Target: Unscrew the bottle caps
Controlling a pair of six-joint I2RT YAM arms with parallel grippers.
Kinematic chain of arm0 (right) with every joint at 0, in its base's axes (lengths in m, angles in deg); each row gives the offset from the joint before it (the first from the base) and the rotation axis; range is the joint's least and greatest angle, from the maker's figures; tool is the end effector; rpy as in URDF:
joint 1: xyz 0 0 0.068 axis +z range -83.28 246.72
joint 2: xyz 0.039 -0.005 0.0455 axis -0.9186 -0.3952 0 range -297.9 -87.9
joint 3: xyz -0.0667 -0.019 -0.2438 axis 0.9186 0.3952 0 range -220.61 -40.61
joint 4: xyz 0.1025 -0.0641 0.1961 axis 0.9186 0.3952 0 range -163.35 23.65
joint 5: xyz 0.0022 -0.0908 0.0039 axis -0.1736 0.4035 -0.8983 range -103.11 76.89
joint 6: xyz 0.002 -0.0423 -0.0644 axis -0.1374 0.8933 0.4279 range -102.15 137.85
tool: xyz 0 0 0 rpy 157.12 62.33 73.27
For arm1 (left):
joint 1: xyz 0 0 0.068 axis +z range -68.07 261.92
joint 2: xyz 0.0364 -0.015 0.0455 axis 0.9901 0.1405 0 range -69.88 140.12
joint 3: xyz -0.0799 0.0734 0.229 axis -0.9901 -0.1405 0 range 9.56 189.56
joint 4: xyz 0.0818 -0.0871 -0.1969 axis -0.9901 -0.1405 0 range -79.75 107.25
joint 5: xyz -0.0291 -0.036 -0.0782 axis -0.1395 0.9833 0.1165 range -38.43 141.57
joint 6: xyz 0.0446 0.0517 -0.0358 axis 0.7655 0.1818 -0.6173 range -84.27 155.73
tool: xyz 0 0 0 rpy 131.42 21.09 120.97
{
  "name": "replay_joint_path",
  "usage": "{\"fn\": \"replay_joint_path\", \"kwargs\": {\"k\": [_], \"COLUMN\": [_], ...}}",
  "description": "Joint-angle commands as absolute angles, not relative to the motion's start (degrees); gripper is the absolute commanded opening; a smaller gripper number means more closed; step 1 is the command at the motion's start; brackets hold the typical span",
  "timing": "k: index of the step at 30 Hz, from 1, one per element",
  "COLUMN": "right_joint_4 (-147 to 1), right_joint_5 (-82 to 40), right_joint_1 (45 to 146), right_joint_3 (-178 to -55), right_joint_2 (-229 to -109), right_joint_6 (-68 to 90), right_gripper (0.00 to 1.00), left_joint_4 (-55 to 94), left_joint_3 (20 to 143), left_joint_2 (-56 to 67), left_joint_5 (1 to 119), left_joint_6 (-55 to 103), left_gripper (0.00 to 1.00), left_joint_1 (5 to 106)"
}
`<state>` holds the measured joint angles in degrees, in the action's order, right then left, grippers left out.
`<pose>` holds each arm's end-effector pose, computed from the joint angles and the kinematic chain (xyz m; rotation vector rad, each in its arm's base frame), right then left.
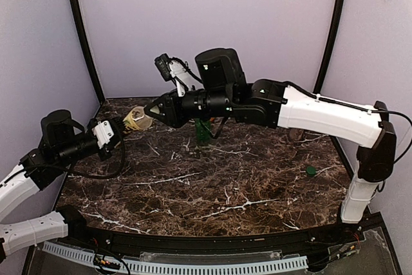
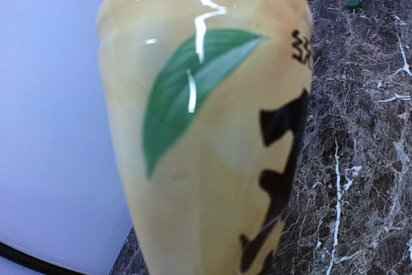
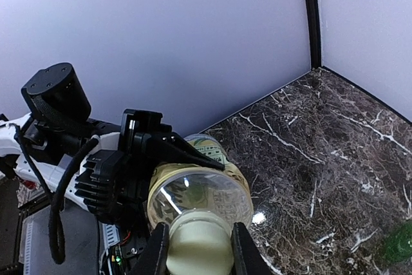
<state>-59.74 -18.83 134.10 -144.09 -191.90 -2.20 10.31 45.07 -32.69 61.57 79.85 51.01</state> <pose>0.1578 0.3959 0.3744 -0.8643 1.7803 1.1367 0.1451 -0.1001 0.2939 1.1462 1.2812 0.0205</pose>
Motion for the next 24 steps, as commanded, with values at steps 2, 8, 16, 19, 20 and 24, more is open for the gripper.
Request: {"fn": "replay_joint_path", "kwargs": {"k": [2,8,16,19,20,24], "right_joint_4": [-62.0,-58.2,-57.4,-59.0,-59.5,-56.2], "right_joint_5": [-30.2,-30.9,-24.8,-16.1,-12.8,4.2], "right_joint_1": [136.0,140.9,140.9,140.3,139.5,133.0], "right_joint_3": [-140.3,-129.1,-123.7,-122.9,-122.3,-118.5], "right_joint_2": [-187.0,-179.3,-172.8,-171.9,-171.7,-170.1], "right_joint_6": [20.4,54.0,61.8,55.2,51.7,31.1], "right_gripper": [0.00,0.00,0.00,0.00,0.00,0.00], "left_joint_4": [0.9,-14.7,-18.9,-15.4,-12.7,-3.2], "left_joint_3": [46.4,47.7,47.2,46.8,46.6,44.1], "left_joint_2": [-33.3,-33.4,-33.2,-33.3,-33.5,-34.9], "left_joint_5": [72.4,85.0,85.3,84.7,84.1,81.3], "left_joint_6": [84.8,89.6,92.6,88.7,87.5,74.2], "left_gripper": [0.05,0.05,0.04,0.04,0.04,0.05], "left_joint_1": [51.1,51.1,51.1,51.1,51.1,51.3]}}
